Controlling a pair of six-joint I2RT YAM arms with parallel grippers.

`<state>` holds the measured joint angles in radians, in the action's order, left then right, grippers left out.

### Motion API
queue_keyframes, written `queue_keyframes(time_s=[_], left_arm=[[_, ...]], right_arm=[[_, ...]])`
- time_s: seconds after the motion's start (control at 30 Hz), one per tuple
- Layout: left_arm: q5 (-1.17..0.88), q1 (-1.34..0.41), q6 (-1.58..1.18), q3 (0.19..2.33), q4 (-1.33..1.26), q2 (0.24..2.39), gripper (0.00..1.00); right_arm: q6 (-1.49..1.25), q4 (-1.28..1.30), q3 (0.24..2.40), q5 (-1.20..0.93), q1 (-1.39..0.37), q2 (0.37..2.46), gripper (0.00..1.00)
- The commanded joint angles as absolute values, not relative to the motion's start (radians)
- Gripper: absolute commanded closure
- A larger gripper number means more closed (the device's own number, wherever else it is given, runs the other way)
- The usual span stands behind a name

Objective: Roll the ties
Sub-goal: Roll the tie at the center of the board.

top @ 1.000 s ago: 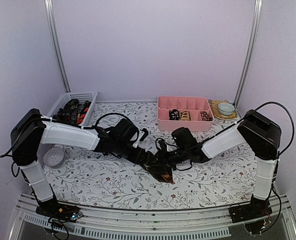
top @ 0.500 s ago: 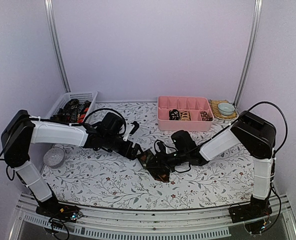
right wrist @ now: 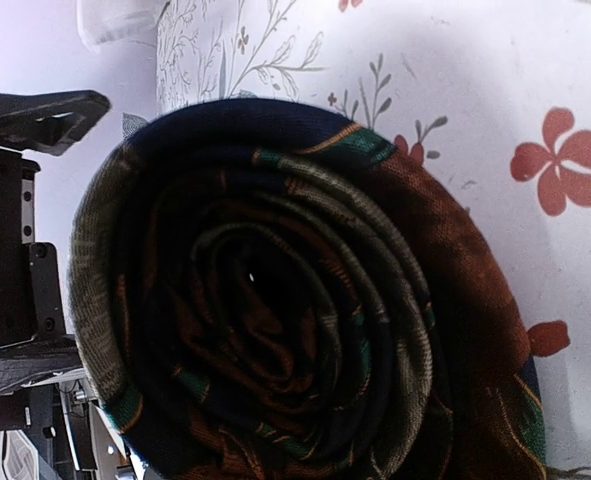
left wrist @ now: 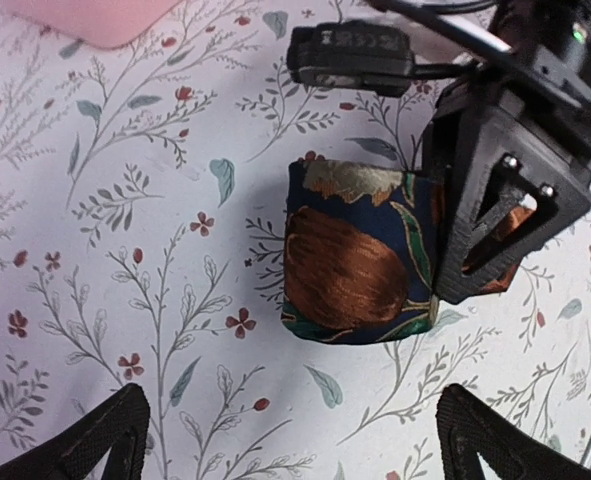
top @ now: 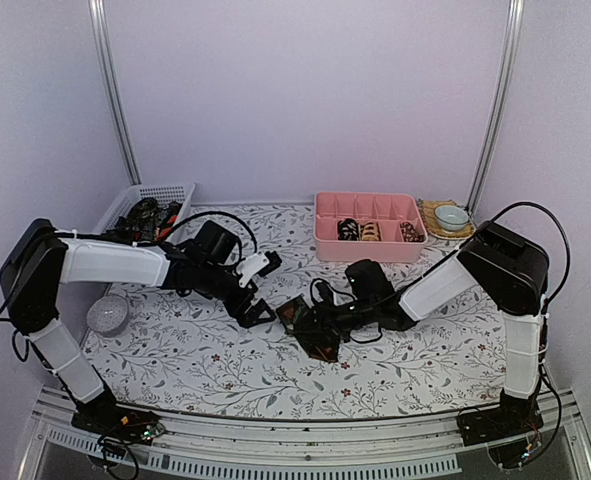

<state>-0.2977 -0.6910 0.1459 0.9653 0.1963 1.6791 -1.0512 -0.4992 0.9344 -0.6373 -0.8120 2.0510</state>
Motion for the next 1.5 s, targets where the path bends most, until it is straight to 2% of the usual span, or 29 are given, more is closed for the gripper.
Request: queue_keyframes(time_s=[0.0, 0.2, 0.33, 0.53, 0.87, 0.93, 1.03, 1.07, 1.23, 1.33, 1.47], left_arm=[[-0.255, -0.687, 0.476, 0.964, 0.211, 1.596, 0.0], [-0.256, -0.697, 0.866, 1.054, 0.286, 1.704, 0.0], [-0.156, -0.737, 1.0, 1.073, 0.271, 1.784, 0.0], [-0.085, -0.782, 1.098, 0.994, 0.106, 1.815, 0.04], [-0.079, -0.829, 1.118, 1.032, 0.031, 1.875, 0.2], [-0.081, -0.834, 1.12, 1.046, 0.041, 1.892, 0.25], [-0.08, -0.838, 1.109, 1.07, 0.054, 1.909, 0.44], [-0.084, -0.839, 1.099, 1.076, 0.056, 1.911, 0.46], [-0.123, -0.842, 1.053, 1.09, 0.051, 1.9, 0.48], [-0.137, -0.845, 1.01, 1.106, 0.053, 1.896, 0.57], [-0.15, -0.851, 0.953, 1.126, 0.064, 1.898, 0.58]], right_arm=[[-1.057, -0.43, 0.907, -0.611, -0.795, 2.123, 0.68], [-1.057, -0.433, 0.915, -0.625, -0.796, 2.121, 0.68], [-1.061, -0.437, 0.922, -0.634, -0.794, 2.124, 0.68], [-1.06, -0.437, 0.927, -0.647, -0.789, 2.124, 0.68], [-1.06, -0.437, 0.928, -0.655, -0.786, 2.122, 0.68], [-1.06, -0.437, 0.929, -0.656, -0.785, 2.122, 0.68], [-1.06, -0.437, 0.928, -0.657, -0.784, 2.121, 0.68], [-1.059, -0.437, 0.927, -0.657, -0.783, 2.12, 0.68], [-1.06, -0.439, 0.924, -0.659, -0.779, 2.12, 0.68], [-1.059, -0.44, 0.923, -0.66, -0.778, 2.12, 0.68], [-1.06, -0.444, 0.92, -0.66, -0.774, 2.119, 0.68]])
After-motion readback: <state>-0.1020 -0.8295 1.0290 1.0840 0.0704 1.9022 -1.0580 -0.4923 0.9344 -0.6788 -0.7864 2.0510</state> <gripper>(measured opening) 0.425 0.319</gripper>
